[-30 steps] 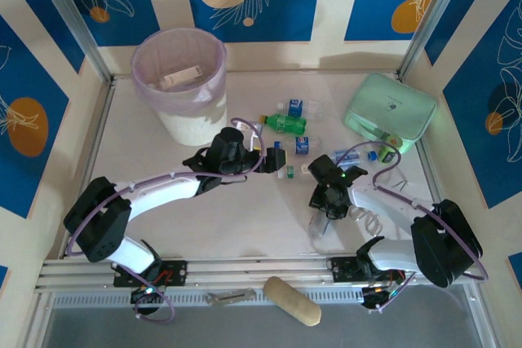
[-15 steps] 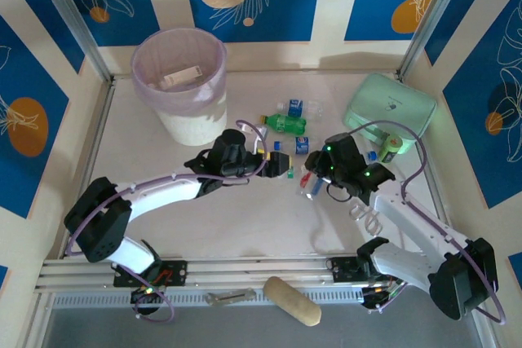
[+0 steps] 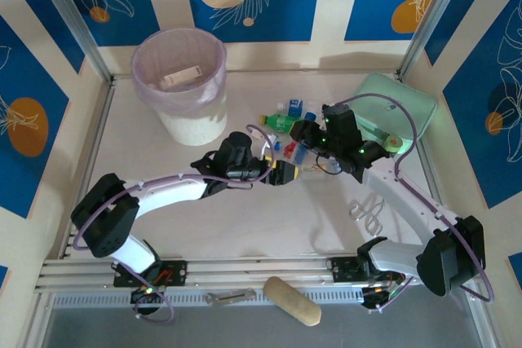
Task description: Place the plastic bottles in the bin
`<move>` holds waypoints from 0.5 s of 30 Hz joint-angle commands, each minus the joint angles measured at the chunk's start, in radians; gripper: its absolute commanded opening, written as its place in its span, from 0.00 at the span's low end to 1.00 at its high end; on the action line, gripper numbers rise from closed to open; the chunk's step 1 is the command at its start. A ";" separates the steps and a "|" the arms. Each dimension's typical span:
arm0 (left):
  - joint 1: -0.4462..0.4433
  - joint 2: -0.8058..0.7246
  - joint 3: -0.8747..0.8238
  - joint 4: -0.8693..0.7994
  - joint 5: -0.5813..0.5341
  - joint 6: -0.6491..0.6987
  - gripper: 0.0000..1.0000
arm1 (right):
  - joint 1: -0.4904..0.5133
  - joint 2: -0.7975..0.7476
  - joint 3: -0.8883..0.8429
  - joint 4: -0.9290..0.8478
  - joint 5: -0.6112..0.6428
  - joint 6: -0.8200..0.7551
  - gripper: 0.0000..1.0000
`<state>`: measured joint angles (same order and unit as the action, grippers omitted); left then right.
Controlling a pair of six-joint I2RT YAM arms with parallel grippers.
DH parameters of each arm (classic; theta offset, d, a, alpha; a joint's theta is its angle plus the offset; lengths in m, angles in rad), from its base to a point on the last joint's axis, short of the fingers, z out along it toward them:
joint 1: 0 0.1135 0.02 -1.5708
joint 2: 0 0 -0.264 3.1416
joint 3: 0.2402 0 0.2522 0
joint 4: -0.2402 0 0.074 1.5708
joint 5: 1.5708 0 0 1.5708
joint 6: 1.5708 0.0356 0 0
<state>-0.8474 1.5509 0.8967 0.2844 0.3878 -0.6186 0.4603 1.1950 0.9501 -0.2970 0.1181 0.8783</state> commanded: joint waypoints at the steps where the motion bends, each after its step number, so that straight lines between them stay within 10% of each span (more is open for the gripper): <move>1: -0.007 0.012 0.045 0.021 0.020 0.027 0.95 | 0.012 -0.001 0.016 0.021 -0.098 0.023 0.48; 15: -0.007 -0.005 0.038 0.011 -0.006 0.051 0.72 | 0.043 0.028 0.016 0.007 -0.197 0.047 0.48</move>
<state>-0.8497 1.5532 0.9268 0.2852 0.4004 -0.5842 0.4900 1.2289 0.9501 -0.2913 -0.0128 0.9089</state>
